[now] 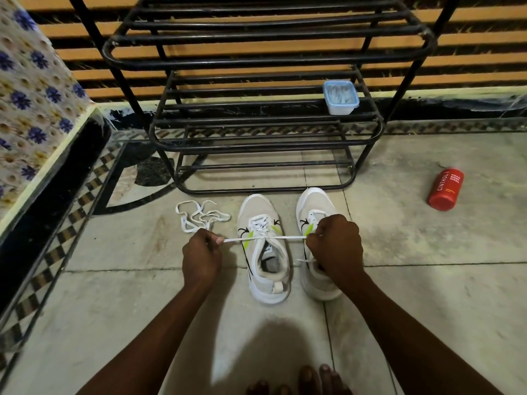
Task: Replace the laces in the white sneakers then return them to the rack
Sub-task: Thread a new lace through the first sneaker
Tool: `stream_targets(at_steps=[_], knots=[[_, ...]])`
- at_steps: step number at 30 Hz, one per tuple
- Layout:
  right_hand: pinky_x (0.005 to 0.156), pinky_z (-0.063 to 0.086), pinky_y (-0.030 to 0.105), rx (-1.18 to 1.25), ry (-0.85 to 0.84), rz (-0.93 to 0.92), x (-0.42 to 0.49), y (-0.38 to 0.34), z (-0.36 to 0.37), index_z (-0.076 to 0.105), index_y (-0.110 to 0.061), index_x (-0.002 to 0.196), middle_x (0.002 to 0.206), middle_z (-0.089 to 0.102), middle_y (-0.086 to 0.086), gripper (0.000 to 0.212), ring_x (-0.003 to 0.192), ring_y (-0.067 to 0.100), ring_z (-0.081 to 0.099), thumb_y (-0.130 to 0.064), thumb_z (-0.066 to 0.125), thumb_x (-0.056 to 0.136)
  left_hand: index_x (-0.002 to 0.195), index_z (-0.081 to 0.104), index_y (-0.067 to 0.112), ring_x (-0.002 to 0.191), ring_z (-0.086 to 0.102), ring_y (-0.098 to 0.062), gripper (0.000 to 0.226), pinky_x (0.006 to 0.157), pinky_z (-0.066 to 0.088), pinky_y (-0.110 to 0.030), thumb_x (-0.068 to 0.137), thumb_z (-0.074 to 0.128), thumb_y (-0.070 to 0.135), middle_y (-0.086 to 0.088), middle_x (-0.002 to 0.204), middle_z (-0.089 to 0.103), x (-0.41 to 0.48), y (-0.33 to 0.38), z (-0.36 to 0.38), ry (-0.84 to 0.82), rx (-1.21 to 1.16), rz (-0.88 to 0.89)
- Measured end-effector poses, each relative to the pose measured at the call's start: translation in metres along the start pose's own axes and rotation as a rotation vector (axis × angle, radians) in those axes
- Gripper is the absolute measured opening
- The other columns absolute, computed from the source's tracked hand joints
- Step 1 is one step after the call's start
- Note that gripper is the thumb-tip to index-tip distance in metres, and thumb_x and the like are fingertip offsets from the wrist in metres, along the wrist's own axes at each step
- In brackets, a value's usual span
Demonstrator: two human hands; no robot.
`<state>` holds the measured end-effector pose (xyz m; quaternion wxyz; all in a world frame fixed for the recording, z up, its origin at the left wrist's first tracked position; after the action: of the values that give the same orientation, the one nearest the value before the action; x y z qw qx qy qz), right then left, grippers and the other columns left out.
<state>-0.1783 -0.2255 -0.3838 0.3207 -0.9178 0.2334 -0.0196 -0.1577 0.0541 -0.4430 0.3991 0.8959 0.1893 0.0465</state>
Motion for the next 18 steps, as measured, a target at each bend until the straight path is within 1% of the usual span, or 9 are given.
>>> stream_targets(at_steps=[3,6,8,11,12,14,15,16,18], knots=[[0.060,0.046,0.031,0.007,0.008,-0.017,-0.002,0.000,0.001,0.063,-0.007,0.070,0.070,0.061,0.014,0.006,0.069,0.036,0.056,-0.010,0.062,0.065,0.085,0.064,0.022,0.088,0.062,-0.026,0.013,0.068,0.039,-0.033,0.097,0.068,0.025,0.014,0.076,0.058,-0.002,0.000,-0.002,0.001,0.035,-0.018],[0.060,0.049,0.034,0.001,-0.018,-0.094,0.001,-0.002,-0.002,0.064,-0.005,0.066,0.065,0.061,0.011,0.003,0.070,0.035,0.059,-0.007,0.065,0.068,0.086,0.063,0.020,0.087,0.061,-0.027,0.014,0.071,0.039,-0.034,0.100,0.064,0.025,0.005,0.080,0.063,0.000,0.003,-0.006,-0.030,-0.011,-0.009],[0.057,0.045,0.028,0.023,-0.115,-0.181,0.006,-0.004,-0.006,0.067,-0.009,0.060,0.057,0.059,0.004,0.014,0.064,0.024,0.059,-0.010,0.074,0.072,0.086,0.060,0.012,0.080,0.058,-0.026,0.020,0.067,0.037,-0.035,0.103,0.059,0.023,-0.004,0.080,0.064,0.000,0.007,-0.012,-0.047,-0.045,0.088],[0.056,0.036,0.022,0.157,-0.335,-0.277,0.009,-0.008,-0.015,0.072,-0.013,0.060,0.047,0.054,-0.008,0.020,0.052,0.005,0.050,-0.017,0.083,0.076,0.081,0.052,0.007,0.073,0.049,-0.017,0.030,0.067,0.035,-0.035,0.107,0.052,0.023,-0.001,0.076,0.056,-0.006,0.022,-0.019,-0.133,-0.183,0.135],[0.060,0.037,0.025,0.229,-0.404,-0.307,0.008,-0.011,-0.016,0.073,-0.010,0.062,0.049,0.056,-0.005,0.020,0.054,0.006,0.050,-0.017,0.083,0.078,0.082,0.052,0.003,0.076,0.047,-0.017,0.032,0.070,0.035,-0.035,0.107,0.051,0.023,-0.003,0.078,0.053,-0.008,0.028,-0.018,-0.182,-0.256,0.099],[0.067,0.041,0.029,0.387,-0.508,-0.352,0.002,-0.020,-0.015,0.074,-0.003,0.071,0.063,0.064,0.016,0.018,0.064,0.013,0.054,-0.014,0.079,0.084,0.088,0.058,-0.002,0.082,0.050,-0.018,0.033,0.073,0.038,-0.035,0.108,0.050,0.022,-0.007,0.082,0.054,-0.012,0.043,-0.015,-0.269,-0.386,0.013],[0.069,0.043,0.028,0.468,-0.531,-0.362,-0.001,-0.024,-0.015,0.074,-0.002,0.074,0.067,0.066,0.016,0.016,0.066,0.012,0.057,-0.012,0.077,0.086,0.090,0.063,0.000,0.082,0.054,-0.017,0.031,0.074,0.040,-0.034,0.107,0.051,0.023,-0.006,0.082,0.059,-0.014,0.050,-0.013,-0.296,-0.449,-0.025],[0.068,0.046,0.023,0.545,-0.535,-0.361,-0.003,-0.028,-0.013,0.073,-0.003,0.076,0.068,0.068,0.009,0.015,0.067,0.007,0.060,-0.011,0.074,0.088,0.092,0.067,0.002,0.081,0.058,-0.014,0.029,0.075,0.042,-0.032,0.106,0.052,0.023,-0.004,0.082,0.065,-0.016,0.059,-0.012,-0.320,-0.512,-0.049],[0.066,0.047,0.015,0.675,-0.527,-0.335,-0.003,-0.034,-0.007,0.073,-0.005,0.077,0.078,0.073,0.000,0.015,0.067,0.000,0.063,-0.008,0.070,0.091,0.094,0.068,-0.006,0.082,0.066,-0.006,0.031,0.075,0.046,-0.026,0.104,0.055,0.021,-0.004,0.089,0.075,-0.020,0.073,-0.009,-0.362,-0.613,-0.050]])
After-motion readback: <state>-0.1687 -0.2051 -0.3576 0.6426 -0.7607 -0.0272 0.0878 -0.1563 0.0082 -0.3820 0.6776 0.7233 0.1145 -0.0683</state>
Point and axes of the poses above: each hand's wrist, its own x-axis towards the middle knuckle, its own z-axis out of the palm, y = z × x, the point moved 4 cm from there along x, towards the middle knuckle
